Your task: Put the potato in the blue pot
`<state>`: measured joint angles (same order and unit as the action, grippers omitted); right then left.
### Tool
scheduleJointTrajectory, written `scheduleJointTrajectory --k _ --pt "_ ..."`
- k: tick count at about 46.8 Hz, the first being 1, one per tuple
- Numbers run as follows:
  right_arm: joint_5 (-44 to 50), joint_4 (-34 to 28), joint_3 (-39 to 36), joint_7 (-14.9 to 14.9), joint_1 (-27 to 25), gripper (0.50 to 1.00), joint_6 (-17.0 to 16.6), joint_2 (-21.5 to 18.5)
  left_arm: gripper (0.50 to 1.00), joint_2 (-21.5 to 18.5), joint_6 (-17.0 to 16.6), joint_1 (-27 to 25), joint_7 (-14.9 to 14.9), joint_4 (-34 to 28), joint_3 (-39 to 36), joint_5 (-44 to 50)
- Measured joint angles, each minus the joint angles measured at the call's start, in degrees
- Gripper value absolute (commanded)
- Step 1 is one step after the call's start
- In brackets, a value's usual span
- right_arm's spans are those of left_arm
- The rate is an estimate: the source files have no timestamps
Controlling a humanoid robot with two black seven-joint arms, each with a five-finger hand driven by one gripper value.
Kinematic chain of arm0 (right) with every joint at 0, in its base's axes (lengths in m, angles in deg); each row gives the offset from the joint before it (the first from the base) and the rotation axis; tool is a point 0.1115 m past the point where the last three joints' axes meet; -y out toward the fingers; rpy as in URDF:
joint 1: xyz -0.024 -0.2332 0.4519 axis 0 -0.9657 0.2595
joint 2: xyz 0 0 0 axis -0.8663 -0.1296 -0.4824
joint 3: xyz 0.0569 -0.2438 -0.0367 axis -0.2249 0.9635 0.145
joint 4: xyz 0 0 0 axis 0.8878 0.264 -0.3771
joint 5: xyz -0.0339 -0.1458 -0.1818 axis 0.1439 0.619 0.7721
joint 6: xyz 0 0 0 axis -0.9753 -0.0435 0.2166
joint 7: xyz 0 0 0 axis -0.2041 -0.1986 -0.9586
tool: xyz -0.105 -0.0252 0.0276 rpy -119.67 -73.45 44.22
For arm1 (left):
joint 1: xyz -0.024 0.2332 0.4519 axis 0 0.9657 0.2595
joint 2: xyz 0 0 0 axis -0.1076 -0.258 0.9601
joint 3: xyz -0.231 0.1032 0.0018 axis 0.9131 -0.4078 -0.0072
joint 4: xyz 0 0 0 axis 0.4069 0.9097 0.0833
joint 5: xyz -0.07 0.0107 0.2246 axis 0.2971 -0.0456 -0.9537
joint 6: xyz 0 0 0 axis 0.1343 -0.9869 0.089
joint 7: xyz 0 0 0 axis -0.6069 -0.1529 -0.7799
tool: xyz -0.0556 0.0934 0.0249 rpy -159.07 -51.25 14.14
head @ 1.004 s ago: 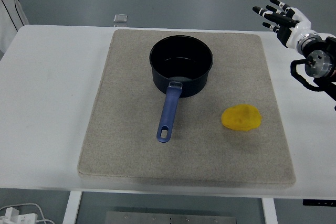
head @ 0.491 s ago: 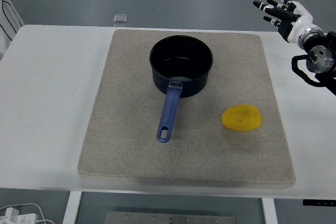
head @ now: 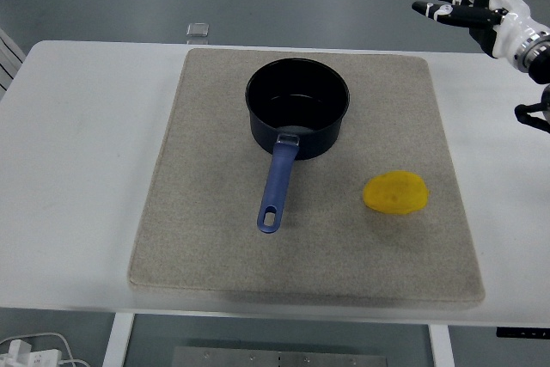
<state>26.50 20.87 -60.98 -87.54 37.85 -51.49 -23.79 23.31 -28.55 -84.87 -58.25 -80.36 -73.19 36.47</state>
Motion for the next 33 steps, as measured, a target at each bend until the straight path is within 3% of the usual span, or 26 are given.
scheduleJointTrajectory --k 14,23,33 --pt "17.2 13.0 3.2 -5.0 -0.4 0.934 -3.1 15.8 1.000 0.0 0.0 0.0 0.0 0.0 0.0 0.0" --pt "22.0 21.7 3.7 -7.1 -2.2 0.934 -8.6 24.2 1.000 0.0 0.0 0.0 0.0 0.0 0.0 0.0" --pt "33.0 26.6 3.8 -7.8 -7.2 0.934 -10.3 26.9 1.000 0.0 0.0 0.0 0.0 0.0 0.0 0.0"
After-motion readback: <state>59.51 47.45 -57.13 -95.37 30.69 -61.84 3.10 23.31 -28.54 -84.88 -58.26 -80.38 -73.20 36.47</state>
